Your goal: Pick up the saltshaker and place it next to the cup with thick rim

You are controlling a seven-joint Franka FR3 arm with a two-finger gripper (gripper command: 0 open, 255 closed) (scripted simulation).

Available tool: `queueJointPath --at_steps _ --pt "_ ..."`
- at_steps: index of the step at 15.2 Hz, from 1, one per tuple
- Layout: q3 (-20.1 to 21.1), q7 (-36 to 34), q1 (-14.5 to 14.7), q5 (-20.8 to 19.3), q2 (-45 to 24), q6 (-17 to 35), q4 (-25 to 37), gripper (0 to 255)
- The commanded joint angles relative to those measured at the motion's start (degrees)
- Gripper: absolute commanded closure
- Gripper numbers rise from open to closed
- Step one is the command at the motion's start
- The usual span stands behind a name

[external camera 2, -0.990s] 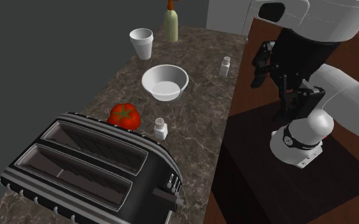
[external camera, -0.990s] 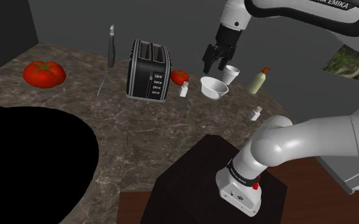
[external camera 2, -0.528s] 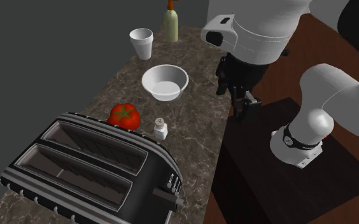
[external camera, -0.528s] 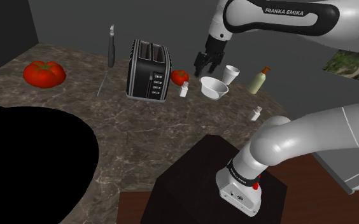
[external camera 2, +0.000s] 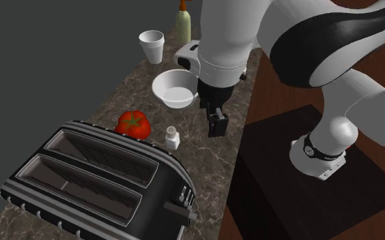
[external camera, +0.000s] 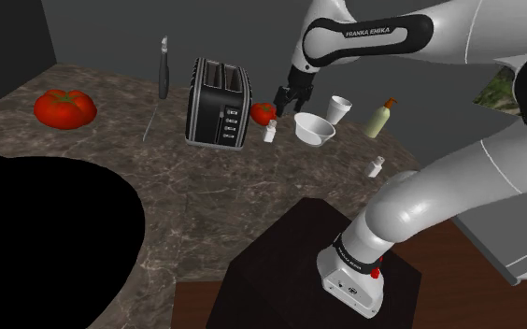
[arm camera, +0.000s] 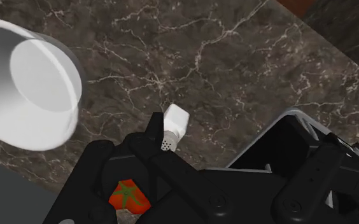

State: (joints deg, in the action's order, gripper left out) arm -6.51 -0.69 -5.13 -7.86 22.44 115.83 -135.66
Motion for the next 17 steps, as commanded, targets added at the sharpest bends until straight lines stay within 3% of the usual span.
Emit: queueJointPath --at_steps 1,9,17 --pt "-1.2 1.3 -0.5 -0.3 -4.5 3.5 1.5 0" --pt "-4.6 6.4 -2.0 0.7 -20.2 13.3 9.1 0" --pt "-4.9 6.8 -2.3 1.1 -23.9 19.0 7.1 0"
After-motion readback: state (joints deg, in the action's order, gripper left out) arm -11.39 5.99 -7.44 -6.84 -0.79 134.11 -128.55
